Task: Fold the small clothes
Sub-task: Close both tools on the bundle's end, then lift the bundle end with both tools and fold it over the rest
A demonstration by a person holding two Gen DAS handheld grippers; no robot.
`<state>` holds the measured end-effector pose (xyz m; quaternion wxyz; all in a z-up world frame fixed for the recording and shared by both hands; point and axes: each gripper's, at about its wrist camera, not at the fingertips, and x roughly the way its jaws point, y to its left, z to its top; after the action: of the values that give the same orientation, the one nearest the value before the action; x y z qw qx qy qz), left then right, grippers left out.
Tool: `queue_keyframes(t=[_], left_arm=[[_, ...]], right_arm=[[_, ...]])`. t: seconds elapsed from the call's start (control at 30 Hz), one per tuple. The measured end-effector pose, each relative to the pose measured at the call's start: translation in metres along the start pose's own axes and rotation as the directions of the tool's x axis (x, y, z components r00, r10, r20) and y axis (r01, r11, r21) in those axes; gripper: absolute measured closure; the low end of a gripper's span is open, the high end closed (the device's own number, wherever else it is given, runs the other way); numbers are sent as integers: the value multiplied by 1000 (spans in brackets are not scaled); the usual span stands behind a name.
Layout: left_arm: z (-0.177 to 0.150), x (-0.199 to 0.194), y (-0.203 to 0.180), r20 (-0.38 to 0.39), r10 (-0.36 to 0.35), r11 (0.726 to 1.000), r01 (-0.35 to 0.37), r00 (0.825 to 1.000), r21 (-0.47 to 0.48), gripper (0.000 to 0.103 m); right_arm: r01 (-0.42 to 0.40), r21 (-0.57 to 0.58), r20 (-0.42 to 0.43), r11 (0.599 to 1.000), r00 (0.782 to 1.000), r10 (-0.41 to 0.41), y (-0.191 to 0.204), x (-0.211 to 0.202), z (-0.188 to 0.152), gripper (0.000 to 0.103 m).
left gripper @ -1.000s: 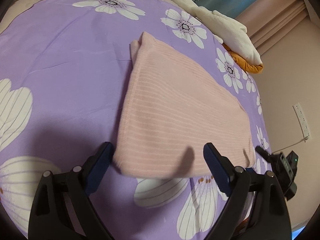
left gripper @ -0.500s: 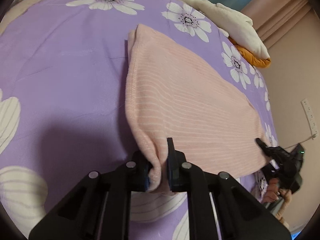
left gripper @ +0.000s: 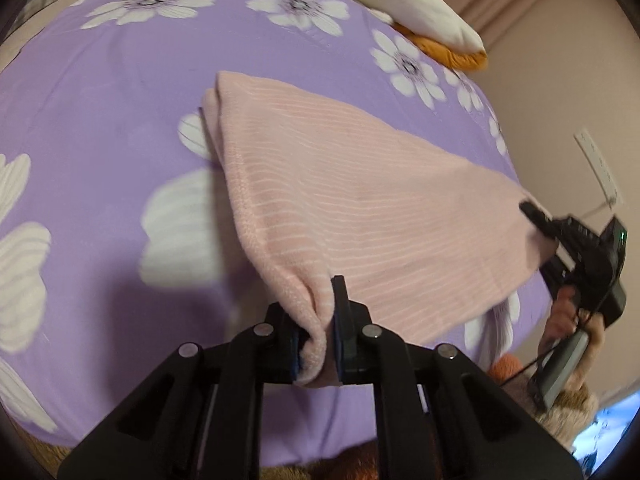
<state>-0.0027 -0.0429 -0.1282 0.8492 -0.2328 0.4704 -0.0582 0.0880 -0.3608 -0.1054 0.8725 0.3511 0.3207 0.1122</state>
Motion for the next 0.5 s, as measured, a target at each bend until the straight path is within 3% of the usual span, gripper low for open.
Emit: queue_keyframes(t=[0.17,0.3,0.5], left_arm=[[-5,10,-13,-14,72,995,-71,997,65,86],[-5,8,-9,-20,75,995,-74,997,61,83],[-7,-6,-3,-13,68,997,-67,998,42,79]], right_arm=[[31,-10,1,999,1000,-31,-4,2,0,93],[42,-88,10,995,999,-41,8,1,-3,93],[-50,-175,14,983,999,53,35,-7,-8,93]])
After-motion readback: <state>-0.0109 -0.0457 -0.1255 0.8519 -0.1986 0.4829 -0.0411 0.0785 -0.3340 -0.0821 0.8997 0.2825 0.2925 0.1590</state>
